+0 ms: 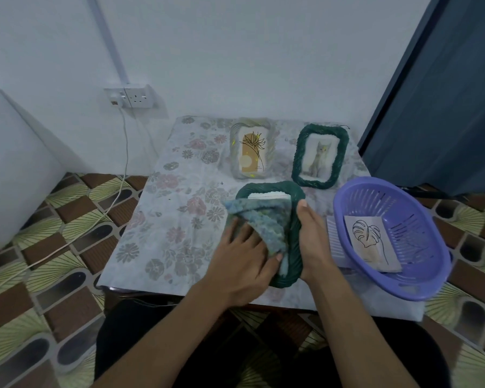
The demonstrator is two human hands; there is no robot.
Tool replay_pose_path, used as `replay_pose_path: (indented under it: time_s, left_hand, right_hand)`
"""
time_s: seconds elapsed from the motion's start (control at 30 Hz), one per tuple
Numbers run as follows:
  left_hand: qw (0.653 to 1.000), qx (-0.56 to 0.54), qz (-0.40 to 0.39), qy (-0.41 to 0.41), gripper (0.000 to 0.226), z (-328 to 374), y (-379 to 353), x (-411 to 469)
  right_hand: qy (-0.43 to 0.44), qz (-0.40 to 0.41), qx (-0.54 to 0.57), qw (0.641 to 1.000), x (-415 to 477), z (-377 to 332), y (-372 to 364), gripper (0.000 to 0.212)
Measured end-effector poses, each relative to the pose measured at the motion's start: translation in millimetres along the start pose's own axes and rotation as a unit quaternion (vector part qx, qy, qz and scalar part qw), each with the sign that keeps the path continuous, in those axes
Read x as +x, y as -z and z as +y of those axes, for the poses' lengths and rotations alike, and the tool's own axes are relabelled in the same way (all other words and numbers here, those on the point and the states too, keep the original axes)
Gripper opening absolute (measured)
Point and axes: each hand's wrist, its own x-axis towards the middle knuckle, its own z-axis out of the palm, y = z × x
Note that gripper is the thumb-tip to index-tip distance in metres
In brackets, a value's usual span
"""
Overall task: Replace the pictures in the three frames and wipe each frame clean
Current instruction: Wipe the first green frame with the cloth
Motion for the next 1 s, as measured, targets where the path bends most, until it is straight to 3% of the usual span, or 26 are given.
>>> replay_pose_path:
  time_s: [0.2,0.4,0.57,0.77,0.9,1.0]
  left_hand:
    - [0.992,-0.029,-0.016,0.121,0.073,-30.3,7.2,13.1]
    - [0.978,-0.131,0.013,0.163,0.061,-50.5,20.4,32.9]
    - [0.948,-0.209,0.081,0.228,0.034,-64.8,24.3,37.9]
    - [0.886,-0.285,0.16,0.328,0.029,-87.9,10.9,26.7]
    - [0.88,-0.261,0.184,0.352,0.032,-113.2,-6.4,12.2]
    - [0.884,-0.202,0.161,0.39,0.043,-131.6,-21.2,-1.0]
  right_hand:
    - [-0.011,-0.014,-0.009,1.0,-4.3,7.1,-5.1,0.036]
    - [-0.021,-0.006,-0.038,0.999,-7.0,19.2,-17.0,0.044]
    - [-0.009,-0.009,-0.064,0.998,-7.8,19.3,-20.8,0.051]
    - [0.004,-0.006,-0.084,0.996,-1.1,30.3,-24.5,0.053]
    - [-0.016,-0.004,-0.054,0.998,7.5,27.6,-26.1,0.046]
    - [-0.031,0.006,-0.035,0.999,14.7,26.1,-29.3,0.047]
